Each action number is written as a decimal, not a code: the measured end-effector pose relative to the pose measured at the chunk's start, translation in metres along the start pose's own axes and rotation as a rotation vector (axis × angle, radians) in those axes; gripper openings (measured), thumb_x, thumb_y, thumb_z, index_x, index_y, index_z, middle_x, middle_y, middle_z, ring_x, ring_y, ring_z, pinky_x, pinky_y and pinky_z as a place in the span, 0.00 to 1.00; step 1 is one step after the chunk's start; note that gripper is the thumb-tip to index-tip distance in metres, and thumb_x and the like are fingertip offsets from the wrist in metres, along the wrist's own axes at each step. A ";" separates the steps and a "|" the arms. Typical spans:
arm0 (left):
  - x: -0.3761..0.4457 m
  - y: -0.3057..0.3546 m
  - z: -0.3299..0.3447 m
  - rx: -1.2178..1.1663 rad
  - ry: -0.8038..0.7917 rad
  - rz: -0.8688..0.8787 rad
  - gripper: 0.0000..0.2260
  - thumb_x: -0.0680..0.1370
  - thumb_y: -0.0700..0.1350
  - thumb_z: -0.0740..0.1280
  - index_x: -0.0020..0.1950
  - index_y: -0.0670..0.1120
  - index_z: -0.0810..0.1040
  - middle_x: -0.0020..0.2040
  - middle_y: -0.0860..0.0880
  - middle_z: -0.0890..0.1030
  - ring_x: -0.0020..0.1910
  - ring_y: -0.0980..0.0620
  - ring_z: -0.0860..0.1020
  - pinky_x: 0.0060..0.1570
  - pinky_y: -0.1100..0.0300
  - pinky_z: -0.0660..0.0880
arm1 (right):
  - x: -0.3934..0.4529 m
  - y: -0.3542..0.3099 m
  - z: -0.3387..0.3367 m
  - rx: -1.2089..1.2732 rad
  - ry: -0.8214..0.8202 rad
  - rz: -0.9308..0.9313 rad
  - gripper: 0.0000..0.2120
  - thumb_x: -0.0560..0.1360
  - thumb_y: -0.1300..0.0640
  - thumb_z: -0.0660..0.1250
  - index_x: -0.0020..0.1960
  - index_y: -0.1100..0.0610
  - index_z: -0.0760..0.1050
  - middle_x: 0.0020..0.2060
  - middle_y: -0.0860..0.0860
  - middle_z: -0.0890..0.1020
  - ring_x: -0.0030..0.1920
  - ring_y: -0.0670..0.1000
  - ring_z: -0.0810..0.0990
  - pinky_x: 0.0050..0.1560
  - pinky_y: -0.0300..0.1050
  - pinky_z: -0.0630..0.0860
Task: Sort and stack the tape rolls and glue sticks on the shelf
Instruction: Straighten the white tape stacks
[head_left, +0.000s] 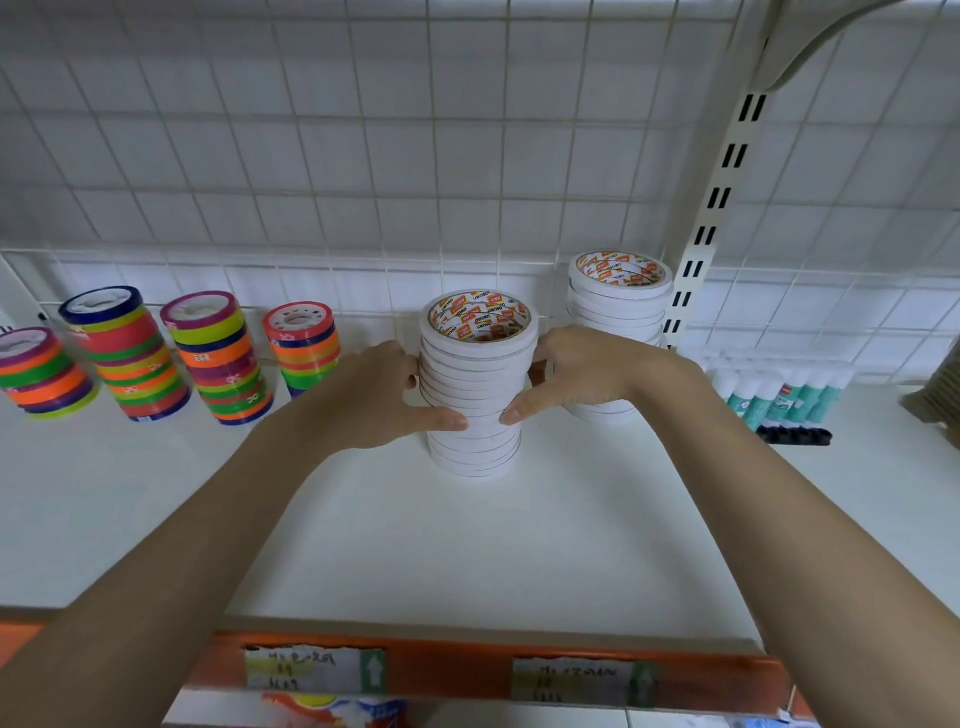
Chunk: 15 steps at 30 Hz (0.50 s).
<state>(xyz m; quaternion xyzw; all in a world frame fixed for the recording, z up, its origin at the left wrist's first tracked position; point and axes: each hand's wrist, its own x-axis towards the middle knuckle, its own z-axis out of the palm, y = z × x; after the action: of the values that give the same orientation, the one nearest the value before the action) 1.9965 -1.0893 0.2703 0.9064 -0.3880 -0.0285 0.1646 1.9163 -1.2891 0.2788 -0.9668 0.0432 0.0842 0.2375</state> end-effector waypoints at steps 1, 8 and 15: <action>0.000 0.000 0.000 0.005 0.001 -0.005 0.30 0.68 0.62 0.71 0.58 0.40 0.75 0.45 0.51 0.73 0.42 0.52 0.72 0.39 0.62 0.66 | -0.001 0.001 0.000 0.003 0.007 0.001 0.25 0.62 0.37 0.73 0.49 0.55 0.80 0.39 0.55 0.79 0.38 0.51 0.74 0.43 0.47 0.72; -0.001 0.001 -0.005 0.143 0.004 -0.018 0.35 0.64 0.68 0.69 0.59 0.43 0.76 0.53 0.49 0.80 0.49 0.49 0.78 0.50 0.55 0.75 | -0.006 0.002 -0.003 -0.011 -0.022 0.015 0.22 0.67 0.41 0.72 0.55 0.52 0.80 0.40 0.51 0.78 0.42 0.49 0.75 0.47 0.43 0.71; 0.002 -0.002 -0.001 0.194 0.008 -0.022 0.34 0.64 0.68 0.68 0.53 0.39 0.78 0.49 0.45 0.82 0.45 0.47 0.80 0.49 0.51 0.76 | -0.001 -0.004 0.005 -0.069 -0.026 0.023 0.19 0.68 0.43 0.72 0.52 0.55 0.80 0.37 0.49 0.77 0.38 0.48 0.73 0.41 0.41 0.69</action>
<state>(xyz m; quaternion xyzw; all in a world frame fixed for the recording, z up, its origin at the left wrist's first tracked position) 1.9994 -1.0896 0.2706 0.9224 -0.3782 0.0112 0.0771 1.9153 -1.2831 0.2765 -0.9727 0.0485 0.1008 0.2034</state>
